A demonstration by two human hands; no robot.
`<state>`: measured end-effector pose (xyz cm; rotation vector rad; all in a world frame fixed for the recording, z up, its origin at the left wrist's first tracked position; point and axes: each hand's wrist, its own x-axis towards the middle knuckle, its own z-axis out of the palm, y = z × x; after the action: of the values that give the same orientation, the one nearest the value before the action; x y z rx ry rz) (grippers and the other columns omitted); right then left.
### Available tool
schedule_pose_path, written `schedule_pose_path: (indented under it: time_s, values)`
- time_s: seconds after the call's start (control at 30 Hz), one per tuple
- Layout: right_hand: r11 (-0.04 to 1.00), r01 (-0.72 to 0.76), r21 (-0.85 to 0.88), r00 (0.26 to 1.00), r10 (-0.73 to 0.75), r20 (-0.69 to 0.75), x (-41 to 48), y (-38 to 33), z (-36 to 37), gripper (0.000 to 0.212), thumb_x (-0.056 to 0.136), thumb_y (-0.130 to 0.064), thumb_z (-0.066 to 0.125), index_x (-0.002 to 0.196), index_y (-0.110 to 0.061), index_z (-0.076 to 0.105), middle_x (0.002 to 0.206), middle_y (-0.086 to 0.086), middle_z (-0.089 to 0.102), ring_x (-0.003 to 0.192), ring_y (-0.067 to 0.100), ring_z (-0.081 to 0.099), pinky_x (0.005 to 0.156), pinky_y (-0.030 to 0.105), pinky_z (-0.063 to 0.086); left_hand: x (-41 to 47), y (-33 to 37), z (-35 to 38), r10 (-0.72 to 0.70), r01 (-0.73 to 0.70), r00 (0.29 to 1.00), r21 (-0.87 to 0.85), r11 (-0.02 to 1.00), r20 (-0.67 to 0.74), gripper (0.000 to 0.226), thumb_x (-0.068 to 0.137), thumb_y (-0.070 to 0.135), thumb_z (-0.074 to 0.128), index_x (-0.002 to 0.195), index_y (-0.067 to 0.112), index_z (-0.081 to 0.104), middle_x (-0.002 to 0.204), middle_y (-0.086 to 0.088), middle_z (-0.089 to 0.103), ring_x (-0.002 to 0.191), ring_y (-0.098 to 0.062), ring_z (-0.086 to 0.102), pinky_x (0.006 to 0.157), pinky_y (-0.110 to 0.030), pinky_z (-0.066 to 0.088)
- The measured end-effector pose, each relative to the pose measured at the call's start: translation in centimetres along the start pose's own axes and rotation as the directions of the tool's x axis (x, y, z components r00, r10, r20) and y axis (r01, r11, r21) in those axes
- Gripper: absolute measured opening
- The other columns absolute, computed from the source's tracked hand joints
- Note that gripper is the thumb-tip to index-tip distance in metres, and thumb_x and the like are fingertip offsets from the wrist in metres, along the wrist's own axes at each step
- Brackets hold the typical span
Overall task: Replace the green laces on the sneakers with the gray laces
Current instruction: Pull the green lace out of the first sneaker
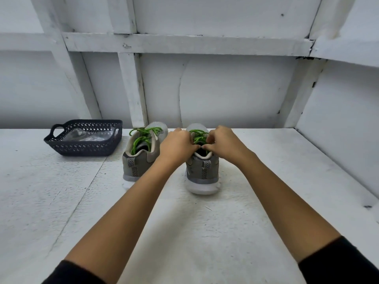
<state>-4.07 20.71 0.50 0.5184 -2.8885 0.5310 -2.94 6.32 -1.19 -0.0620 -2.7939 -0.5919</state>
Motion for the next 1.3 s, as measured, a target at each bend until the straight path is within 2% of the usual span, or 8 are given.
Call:
schedule_pose_path:
  time_s: [0.17,0.37,0.53,0.87,1.0,1.07,1.2,1.3]
  values:
    - [0.999,0.007,-0.037,0.999,-0.005,0.047,0.5,0.3,0.5,0.02,0.087,-0.018,0.062,0.101,-0.004,0.061,0.107,0.012,0.048,0.097,0.029,0.054,0.08,0.034,0.043,-0.2,0.6,-0.6,-0.081,0.091,0.994,-0.167,0.982,0.067,0.017,0.08,0.015,0.058,0.069,0.003,0.063,0.069,-0.012,0.057,0.07,-0.026,0.057,0.056,-0.029,0.043]
    - [0.912,-0.084,0.401,0.995,0.102,-0.023,0.2,1.1,0.1,0.017,0.089,-0.017,0.052,0.088,-0.008,0.067,0.085,0.003,0.066,0.081,0.018,0.059,0.065,0.026,0.044,-0.6,0.2,-1.9,-0.222,0.305,0.952,-0.699,0.647,0.21,0.018,0.094,0.023,0.054,0.09,0.007,0.061,0.08,-0.003,0.056,0.076,-0.012,0.053,0.062,-0.022,0.044]
    - [0.813,-0.14,0.565,0.986,0.165,0.008,0.7,1.5,0.0,0.021,0.091,-0.027,0.057,0.072,-0.018,0.061,0.075,-0.002,0.062,0.074,0.016,0.058,0.073,0.034,0.05,-0.2,0.0,-2.4,-0.253,0.305,0.951,-0.684,0.663,0.179,0.021,0.099,0.023,0.046,0.086,0.012,0.059,0.078,-0.002,0.059,0.071,-0.012,0.057,0.063,-0.025,0.046]
    - [0.636,-0.203,0.744,0.97,0.234,0.064,1.5,1.9,-1.2,0.024,0.091,-0.027,0.061,0.075,-0.009,0.056,0.058,-0.001,0.048,0.047,0.01,0.043,0.049,0.021,0.038,0.8,-1.0,-2.8,-0.222,0.257,0.965,-0.652,0.713,0.138,0.029,0.095,0.031,0.053,0.082,0.006,0.06,0.065,-0.003,0.038,0.05,-0.014,0.032,0.043,-0.021,0.028]
    - [0.563,-0.235,0.793,0.966,0.224,0.127,1.3,2.2,-1.3,0.025,0.093,-0.025,0.058,0.073,-0.01,0.055,0.059,0.0,0.052,0.046,0.008,0.046,0.044,0.018,0.036,1.0,-1.0,-2.7,-0.238,0.259,0.963,-0.655,0.71,0.124,0.028,0.096,0.032,0.051,0.075,0.014,0.058,0.067,-0.002,0.044,0.057,-0.015,0.041,0.052,-0.025,0.037]
    - [0.358,-0.256,0.898,0.952,0.257,0.17,1.3,2.1,-1.3,0.027,0.096,-0.022,0.052,0.072,-0.011,0.051,0.058,0.001,0.058,0.045,0.008,0.053,0.04,0.017,0.038,1.0,-0.9,-2.5,-0.282,0.256,0.951,-0.831,0.495,0.125,0.025,0.097,0.027,0.05,0.077,0.013,0.055,0.078,-0.003,0.052,0.07,-0.015,0.053,0.06,-0.027,0.046]
    - [-0.304,-0.124,0.944,0.905,0.356,0.234,1.4,3.0,-1.5,0.031,0.1,-0.017,0.042,0.071,-0.007,0.045,0.062,0.012,0.069,0.058,0.019,0.07,0.047,0.023,0.054,1.5,-1.3,-3.3,-0.363,0.139,0.918,-0.988,-0.074,0.156,0.025,0.1,0.02,0.044,0.077,0.01,0.049,0.079,-0.006,0.067,0.073,-0.02,0.068,0.065,-0.033,0.056]
    - [-0.406,0.101,0.908,0.871,0.478,0.117,1.6,3.9,-1.6,0.028,0.101,-0.016,0.041,0.076,-0.006,0.047,0.07,0.015,0.07,0.072,0.025,0.071,0.062,0.031,0.059,1.7,-2.4,-4.3,-0.468,-0.017,0.876,-0.964,-0.267,0.115,0.023,0.101,0.019,0.04,0.082,0.008,0.046,0.069,-0.007,0.071,0.068,-0.022,0.071,0.064,-0.036,0.06]
